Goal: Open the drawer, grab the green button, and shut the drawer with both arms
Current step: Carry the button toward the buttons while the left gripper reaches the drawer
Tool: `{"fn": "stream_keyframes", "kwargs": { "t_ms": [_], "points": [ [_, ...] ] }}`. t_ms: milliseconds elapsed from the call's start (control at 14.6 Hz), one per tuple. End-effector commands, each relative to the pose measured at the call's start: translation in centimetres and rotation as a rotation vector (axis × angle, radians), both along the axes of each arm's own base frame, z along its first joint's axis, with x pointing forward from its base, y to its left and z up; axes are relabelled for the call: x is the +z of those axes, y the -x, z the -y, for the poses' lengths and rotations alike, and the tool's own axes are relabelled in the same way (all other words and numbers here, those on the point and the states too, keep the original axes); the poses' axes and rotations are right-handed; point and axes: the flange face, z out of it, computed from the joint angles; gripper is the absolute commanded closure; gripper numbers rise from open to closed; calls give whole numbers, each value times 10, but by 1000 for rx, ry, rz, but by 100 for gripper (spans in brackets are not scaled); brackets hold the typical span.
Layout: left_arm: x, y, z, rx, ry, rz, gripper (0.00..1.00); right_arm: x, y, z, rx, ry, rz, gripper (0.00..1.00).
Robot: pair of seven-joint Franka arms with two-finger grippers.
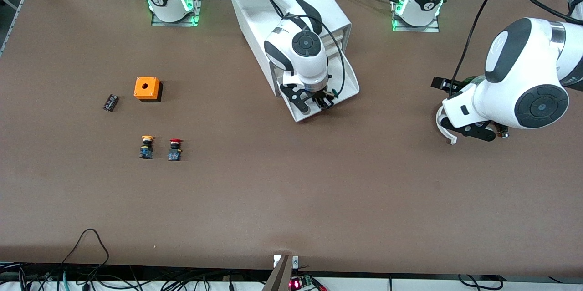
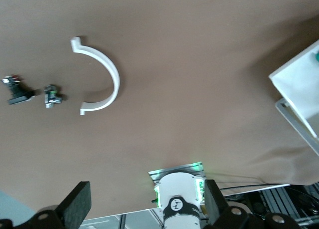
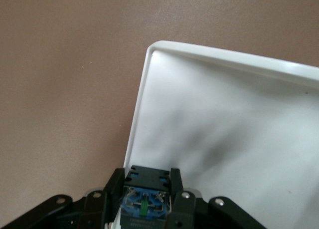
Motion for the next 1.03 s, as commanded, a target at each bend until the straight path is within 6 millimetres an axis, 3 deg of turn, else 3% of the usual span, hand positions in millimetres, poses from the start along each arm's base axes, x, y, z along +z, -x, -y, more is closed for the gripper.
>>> {"fn": "stream_keyframes", "kwargs": {
  "t_ms": [0, 137, 343, 549, 961],
  "points": [
    [13, -6, 1, -1, -34, 18, 0, 15, 1, -6, -11, -26, 4, 91],
    [13, -7, -6, 15, -37, 20, 0, 25, -3, -8, -12, -40, 16, 100],
    [5, -11, -10, 78, 6, 24, 0, 42, -11, -4, -32, -60, 10, 100],
    [4, -17, 2, 178, -17, 91, 0, 81, -36, 5, -33, -82, 25, 100],
    [-35, -37, 22, 351, 7, 258, 0, 116, -79, 56, 207, -29, 70, 100]
  ]
}}
